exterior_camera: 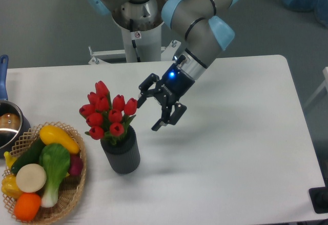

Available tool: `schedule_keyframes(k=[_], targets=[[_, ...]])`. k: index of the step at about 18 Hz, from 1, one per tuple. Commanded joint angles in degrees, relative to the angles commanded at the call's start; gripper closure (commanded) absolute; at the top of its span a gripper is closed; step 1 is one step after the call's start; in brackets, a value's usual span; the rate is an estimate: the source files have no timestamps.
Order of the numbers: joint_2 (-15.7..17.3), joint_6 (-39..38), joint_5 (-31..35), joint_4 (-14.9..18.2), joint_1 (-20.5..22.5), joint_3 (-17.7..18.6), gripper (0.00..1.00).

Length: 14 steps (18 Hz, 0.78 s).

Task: Pick up the flowers from the vase
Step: 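Lower the open gripper around the tulip stems above the vase rim, then close the gripper on the tulip bunch stems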

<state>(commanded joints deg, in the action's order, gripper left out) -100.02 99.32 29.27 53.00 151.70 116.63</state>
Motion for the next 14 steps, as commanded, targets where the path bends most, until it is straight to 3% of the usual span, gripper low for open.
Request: schedule_keyframes(k=[14], targets=[[0.09, -3.51, -3.25, -0.09, -3.52, 0.88, 0.00]])
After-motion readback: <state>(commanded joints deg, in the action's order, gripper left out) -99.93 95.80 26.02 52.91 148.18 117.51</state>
